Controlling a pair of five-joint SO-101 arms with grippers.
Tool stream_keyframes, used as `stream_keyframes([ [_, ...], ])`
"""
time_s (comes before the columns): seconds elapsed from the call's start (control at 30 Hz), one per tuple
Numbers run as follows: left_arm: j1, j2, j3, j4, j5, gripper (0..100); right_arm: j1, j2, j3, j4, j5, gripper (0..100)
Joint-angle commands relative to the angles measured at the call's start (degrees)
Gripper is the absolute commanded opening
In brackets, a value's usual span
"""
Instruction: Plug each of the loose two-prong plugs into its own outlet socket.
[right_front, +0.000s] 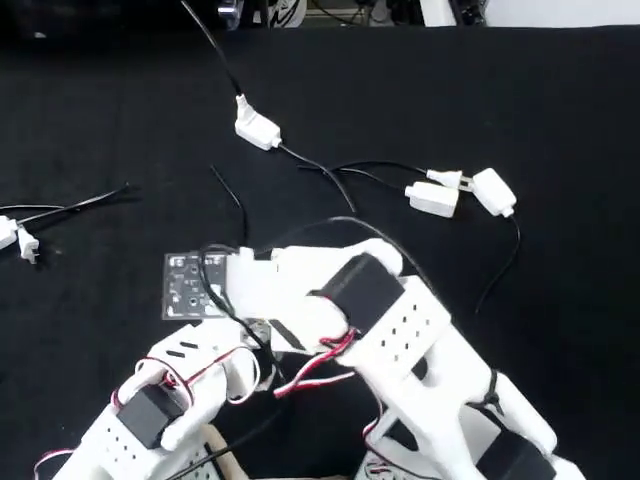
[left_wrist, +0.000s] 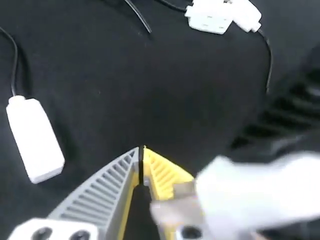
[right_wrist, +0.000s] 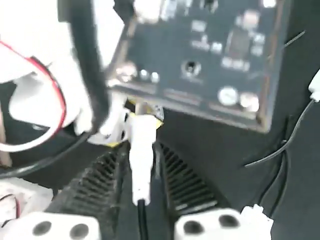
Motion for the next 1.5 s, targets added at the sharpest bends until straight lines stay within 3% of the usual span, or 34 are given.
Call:
stream_keyframes([
  [0.0,0.7,-0.4,-0.4,-0.3,-0.4,3,-0.7,-1.0,-2.6,0.2,-0.7,1.2],
  [0.4,-15.7,-0.4,-1.7,-5.5,0.0,3,9.8,-1.3,3.4,0.3,3.3,1.2],
  [0.5,-15.7,-0.4,-2.2,-7.3,0.3,3,10.8,-1.3,4.9,0.2,3.6,1.2],
  [0.7,-15.0,-0.4,-5.9,-10.2,8.4,3,8.5,-1.3,8.0,-2.0,3.3,1.2],
  [0.87,-11.7,-0.4,-6.1,-9.4,6.2,3,3.5,-1.0,8.2,-2.0,2.9,1.2],
  [1.03,-8.8,-0.4,-5.1,-1.1,4.0,3,2.3,-1.4,6.7,-1.9,0.9,1.2],
  [1.17,-6.5,-0.4,-4.1,-1.1,-0.1,3,-0.3,-1.4,4.4,-1.8,0.8,1.2],
  [1.47,-6.9,-0.4,-4.2,-1.1,0.0,3,-5.3,-1.1,1.5,-2.2,-4.4,1.2],
])
